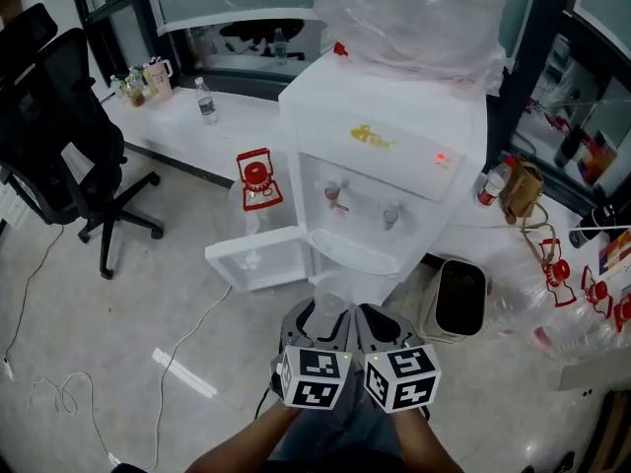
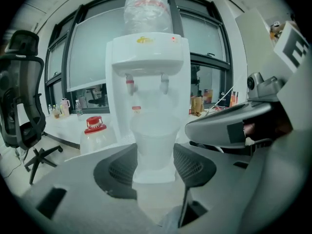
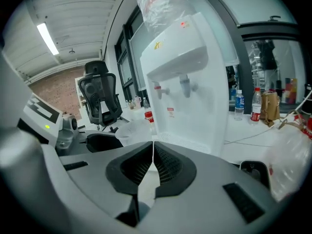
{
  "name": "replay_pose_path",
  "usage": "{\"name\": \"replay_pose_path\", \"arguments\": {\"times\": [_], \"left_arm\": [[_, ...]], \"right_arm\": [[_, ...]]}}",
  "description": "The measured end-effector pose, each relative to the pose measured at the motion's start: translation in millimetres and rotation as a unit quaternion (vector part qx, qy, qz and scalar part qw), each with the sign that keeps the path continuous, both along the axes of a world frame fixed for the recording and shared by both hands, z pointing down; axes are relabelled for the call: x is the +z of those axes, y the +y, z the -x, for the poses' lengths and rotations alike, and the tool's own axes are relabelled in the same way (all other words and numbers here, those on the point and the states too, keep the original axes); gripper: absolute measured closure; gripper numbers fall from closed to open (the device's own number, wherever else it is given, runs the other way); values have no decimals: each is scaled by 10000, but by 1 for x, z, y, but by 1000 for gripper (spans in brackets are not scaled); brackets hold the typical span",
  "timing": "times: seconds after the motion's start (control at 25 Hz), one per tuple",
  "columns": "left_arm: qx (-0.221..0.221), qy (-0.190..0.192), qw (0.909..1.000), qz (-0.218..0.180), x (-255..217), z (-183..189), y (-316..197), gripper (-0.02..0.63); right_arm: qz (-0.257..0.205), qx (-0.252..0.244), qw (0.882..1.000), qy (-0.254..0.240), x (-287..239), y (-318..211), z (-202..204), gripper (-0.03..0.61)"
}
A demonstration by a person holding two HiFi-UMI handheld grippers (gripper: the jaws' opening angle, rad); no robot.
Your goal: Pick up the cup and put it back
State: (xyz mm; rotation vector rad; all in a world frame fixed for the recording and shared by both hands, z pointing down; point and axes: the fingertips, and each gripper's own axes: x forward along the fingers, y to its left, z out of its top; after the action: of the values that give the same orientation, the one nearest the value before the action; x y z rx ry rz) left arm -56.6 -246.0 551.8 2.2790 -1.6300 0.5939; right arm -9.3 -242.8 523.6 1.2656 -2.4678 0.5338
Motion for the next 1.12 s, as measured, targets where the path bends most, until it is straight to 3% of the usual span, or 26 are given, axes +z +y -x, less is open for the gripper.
{"name": "replay_pose_path", "arguments": {"times": [0.48, 1.12], "left_arm": [[225, -32, 9997, -74, 123, 2, -46, 387], [799, -54, 9967, -130, 235, -12, -111, 388]], "right_arm": [[-257, -68, 9993, 258, 117, -44, -4, 556], [-465, 144, 9982, 358, 213, -102, -22, 556]]}}
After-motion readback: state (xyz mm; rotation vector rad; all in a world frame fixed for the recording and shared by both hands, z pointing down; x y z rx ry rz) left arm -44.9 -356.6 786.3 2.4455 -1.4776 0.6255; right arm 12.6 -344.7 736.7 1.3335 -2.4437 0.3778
